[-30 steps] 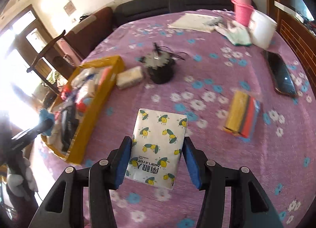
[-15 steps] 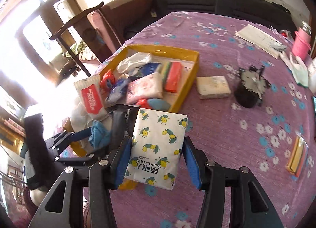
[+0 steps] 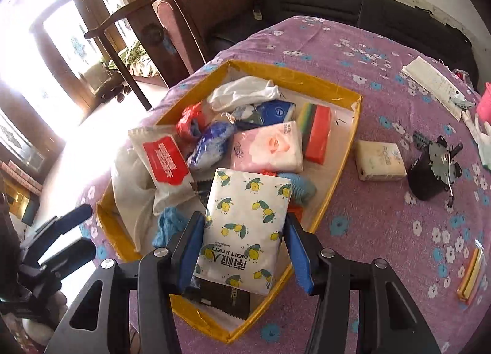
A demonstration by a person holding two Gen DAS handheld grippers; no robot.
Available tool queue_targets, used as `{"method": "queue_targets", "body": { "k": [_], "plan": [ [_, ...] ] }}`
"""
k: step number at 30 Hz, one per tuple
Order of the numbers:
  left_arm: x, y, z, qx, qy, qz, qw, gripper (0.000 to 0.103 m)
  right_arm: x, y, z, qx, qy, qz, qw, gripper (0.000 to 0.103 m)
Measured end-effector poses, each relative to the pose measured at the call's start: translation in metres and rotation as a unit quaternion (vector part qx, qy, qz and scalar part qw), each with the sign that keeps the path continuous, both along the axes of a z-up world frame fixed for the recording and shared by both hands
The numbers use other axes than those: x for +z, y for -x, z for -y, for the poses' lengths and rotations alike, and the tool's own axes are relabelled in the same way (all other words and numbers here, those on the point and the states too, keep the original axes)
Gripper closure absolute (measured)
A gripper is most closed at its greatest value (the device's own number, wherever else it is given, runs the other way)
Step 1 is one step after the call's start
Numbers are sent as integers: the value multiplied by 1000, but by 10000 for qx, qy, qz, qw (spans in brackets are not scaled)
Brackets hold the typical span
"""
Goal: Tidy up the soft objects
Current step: 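Drop the blue cloth into the box with the left tool while the right tool drops the lemon pack there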
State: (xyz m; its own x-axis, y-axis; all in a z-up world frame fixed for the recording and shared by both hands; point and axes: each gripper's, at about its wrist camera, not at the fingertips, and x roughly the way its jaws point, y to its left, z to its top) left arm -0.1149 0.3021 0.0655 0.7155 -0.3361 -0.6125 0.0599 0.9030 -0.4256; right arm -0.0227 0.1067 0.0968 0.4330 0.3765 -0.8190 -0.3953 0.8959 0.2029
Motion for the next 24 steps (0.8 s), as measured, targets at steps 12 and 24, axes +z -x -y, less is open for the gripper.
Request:
{"method": "queue_targets", "body": {
  "k": [12,24],
  "plan": [
    [-9,6,-16,36,292,-30,9996,17,7,-108,10,-829,871,338,9922,46],
    [-12,1,-20,-7,268,-146,9995,16,-26,-157,-9,-1174,768,-56,9901,42]
  ]
}}
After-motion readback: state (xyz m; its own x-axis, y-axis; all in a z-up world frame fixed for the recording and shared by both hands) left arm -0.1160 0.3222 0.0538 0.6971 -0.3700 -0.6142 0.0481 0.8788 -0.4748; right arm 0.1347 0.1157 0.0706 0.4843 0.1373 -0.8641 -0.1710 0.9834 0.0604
